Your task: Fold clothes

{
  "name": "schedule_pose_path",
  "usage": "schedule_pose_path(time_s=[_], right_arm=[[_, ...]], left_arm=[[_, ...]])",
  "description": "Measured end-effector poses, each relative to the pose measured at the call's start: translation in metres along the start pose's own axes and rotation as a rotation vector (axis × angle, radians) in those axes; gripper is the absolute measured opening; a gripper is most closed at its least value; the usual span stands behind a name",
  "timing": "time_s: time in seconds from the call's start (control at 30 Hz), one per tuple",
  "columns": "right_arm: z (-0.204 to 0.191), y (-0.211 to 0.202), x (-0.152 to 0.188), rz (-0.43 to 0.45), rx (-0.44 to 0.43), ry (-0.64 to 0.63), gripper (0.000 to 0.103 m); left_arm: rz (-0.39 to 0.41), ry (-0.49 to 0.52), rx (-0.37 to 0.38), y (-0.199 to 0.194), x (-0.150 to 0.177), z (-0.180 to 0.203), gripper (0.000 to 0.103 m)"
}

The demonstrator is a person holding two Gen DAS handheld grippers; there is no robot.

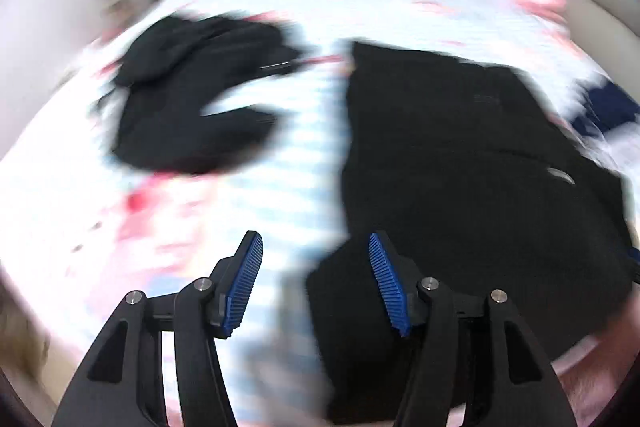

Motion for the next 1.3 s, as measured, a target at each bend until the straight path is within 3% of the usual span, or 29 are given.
schedule_pose_path(time_s=[0.03, 0.13, 0.17, 0.2, 0.3, 0.33, 0.37, 0.47, 0.57, 0.67, 0.7, 0.77, 0.83, 0.87, 0.93, 1.03, 1.1, 1.17, 1.23, 1.3], right_arm=[[0.001, -0.005, -0.007, 0.019, 0.007, -0.008, 0.036], [0.011, -0.009, -0.035, 0.074, 0.063, -0.020, 0.055], [0.018, -0.004, -0.047, 0.079, 0.088, -0.018, 0.057], [0.024, 0.002, -0.059, 0.085, 0.113, -0.015, 0.057], [0.035, 0.038, -0.075, 0.003, 0.088, 0.026, 0.057], [0.038, 0.051, -0.079, -0.031, 0.073, 0.042, 0.057], [0.038, 0.066, -0.077, -0.074, 0.039, 0.060, 0.057], [0.032, 0.107, -0.056, -0.216, -0.027, 0.089, 0.055], [0.032, 0.109, -0.042, -0.169, 0.014, 0.082, 0.056], [0.041, 0.103, -0.041, -0.132, 0.064, 0.114, 0.057], [0.043, 0.100, -0.042, -0.121, 0.086, 0.119, 0.057], [0.041, 0.077, -0.050, -0.039, 0.138, 0.113, 0.057], [0.036, 0.054, -0.057, 0.038, 0.180, 0.097, 0.057], [0.029, 0.043, -0.062, 0.081, 0.175, 0.078, 0.057], [0.008, 0.020, -0.073, 0.163, 0.123, 0.036, 0.057], [-0.019, 0.016, -0.069, 0.146, 0.021, -0.011, 0.057], [-0.024, 0.033, -0.052, 0.064, 0.032, -0.031, 0.055], [-0.014, 0.056, -0.029, -0.040, 0.059, -0.024, 0.048], [-0.006, 0.051, -0.010, -0.052, 0.051, 0.018, 0.047], [0.002, 0.045, 0.010, -0.061, 0.042, 0.061, 0.047]], left_arm=[[-0.006, -0.036, 0.054, 0.002, -0.004, -0.006, 0.057], [-0.024, -0.142, 0.215, 0.008, -0.017, -0.023, 0.057], [-0.030, -0.177, 0.268, 0.009, -0.022, -0.028, 0.058], [-0.039, -0.162, 0.274, 0.016, -0.026, -0.025, 0.058], [-0.176, -0.162, 0.332, 0.060, -0.025, -0.011, 0.055], [-0.213, -0.168, 0.352, 0.072, -0.022, -0.005, 0.045], [-0.262, -0.177, 0.356, 0.086, -0.017, -0.002, 0.034], [-0.250, -0.157, 0.262, 0.088, -0.006, -0.004, 0.030], [-0.207, -0.153, 0.189, 0.081, -0.006, -0.018, 0.033], [-0.140, -0.158, 0.206, 0.065, -0.010, -0.018, 0.033], [-0.104, -0.123, 0.181, 0.056, -0.013, -0.014, 0.033], [0.054, -0.034, 0.054, 0.022, -0.025, -0.007, 0.034], [0.174, -0.005, -0.010, -0.008, -0.035, -0.002, 0.038], [0.205, -0.002, 0.018, -0.018, -0.038, 0.005, 0.039], [0.191, 0.011, 0.167, -0.025, -0.032, 0.031, 0.040], [0.118, 0.059, 0.384, -0.026, -0.010, 0.078, 0.041], [0.067, 0.102, 0.424, -0.014, 0.002, 0.096, 0.041], [0.008, 0.135, 0.390, 0.003, 0.018, 0.098, 0.041], [-0.008, 0.124, 0.359, 0.017, 0.028, 0.091, 0.041], [-0.017, 0.086, 0.369, 0.031, 0.016, 0.076, 0.040]])
Point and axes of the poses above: each gripper's, at about its wrist camera, not at the fingertips, and y roughly the way its jaws point, z to its right, x to its underside, the point moved 6 cm from there along y, roughly the way its jaws point, and after that the axes turned 3 degrees about x, right-handed, at the moved point
